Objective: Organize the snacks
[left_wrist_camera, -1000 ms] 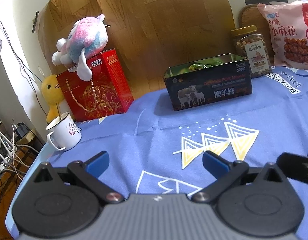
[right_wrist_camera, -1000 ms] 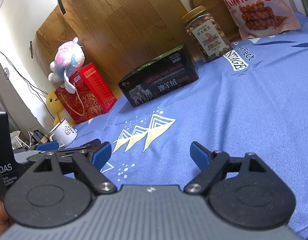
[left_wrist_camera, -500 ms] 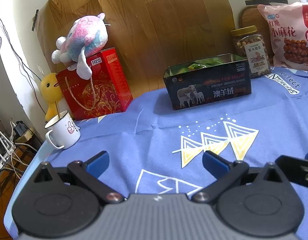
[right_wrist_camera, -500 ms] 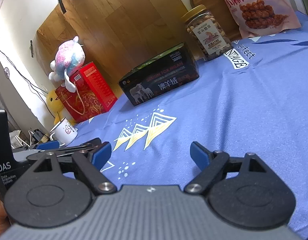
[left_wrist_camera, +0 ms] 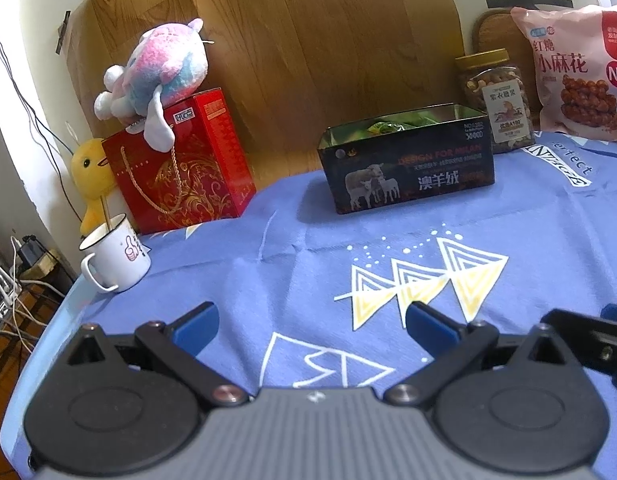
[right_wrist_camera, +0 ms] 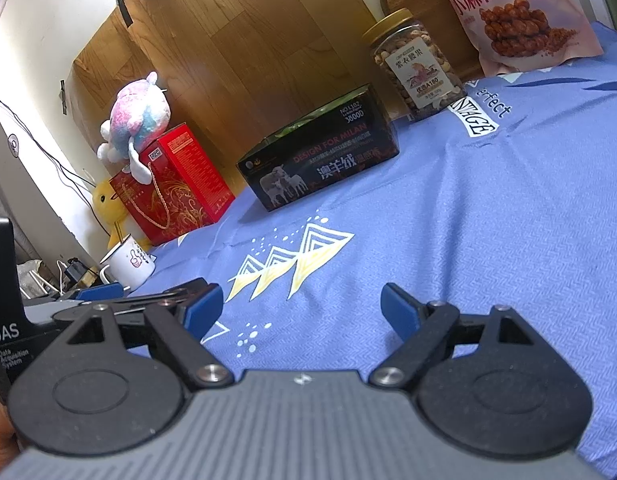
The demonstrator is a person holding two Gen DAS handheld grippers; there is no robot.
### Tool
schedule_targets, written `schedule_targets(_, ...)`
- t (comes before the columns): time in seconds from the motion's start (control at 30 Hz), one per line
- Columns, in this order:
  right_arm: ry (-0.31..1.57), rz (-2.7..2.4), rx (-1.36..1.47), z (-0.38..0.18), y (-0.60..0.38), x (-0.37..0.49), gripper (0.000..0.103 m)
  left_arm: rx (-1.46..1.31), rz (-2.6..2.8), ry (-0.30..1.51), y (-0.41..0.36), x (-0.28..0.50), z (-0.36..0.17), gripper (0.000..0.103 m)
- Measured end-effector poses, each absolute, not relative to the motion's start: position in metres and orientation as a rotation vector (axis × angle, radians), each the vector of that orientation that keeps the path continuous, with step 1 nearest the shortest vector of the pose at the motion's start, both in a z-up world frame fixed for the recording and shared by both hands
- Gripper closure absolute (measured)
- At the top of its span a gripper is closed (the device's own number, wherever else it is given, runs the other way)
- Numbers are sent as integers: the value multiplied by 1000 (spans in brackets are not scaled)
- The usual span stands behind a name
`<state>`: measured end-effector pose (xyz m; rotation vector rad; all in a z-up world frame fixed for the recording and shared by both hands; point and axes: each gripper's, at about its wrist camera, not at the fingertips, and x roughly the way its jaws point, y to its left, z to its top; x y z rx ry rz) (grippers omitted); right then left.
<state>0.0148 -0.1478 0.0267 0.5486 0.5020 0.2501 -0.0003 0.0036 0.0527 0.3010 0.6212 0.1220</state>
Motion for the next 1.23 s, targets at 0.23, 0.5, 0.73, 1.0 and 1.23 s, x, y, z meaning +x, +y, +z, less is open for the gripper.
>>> schedule_targets(0.23, 503, 251, 548, 26, -148, 15, 15, 269, 96, 639, 5, 1, 53, 0)
schedule_targets(0.5, 502, 251, 548, 26, -148, 15, 15, 277, 100, 635, 4, 0, 54, 0)
schedule_targets(0.73, 503, 251, 548, 26, -149, 16, 15, 277, 99, 635, 4, 0, 54, 0)
schedule_targets(1.0, 503, 249, 548, 26, -148, 15, 15, 271, 91, 642, 4, 1, 53, 0)
schedule_targets(1.23, 497, 248, 543, 25, -151, 17, 15, 243, 60, 634, 5, 0, 56, 0)
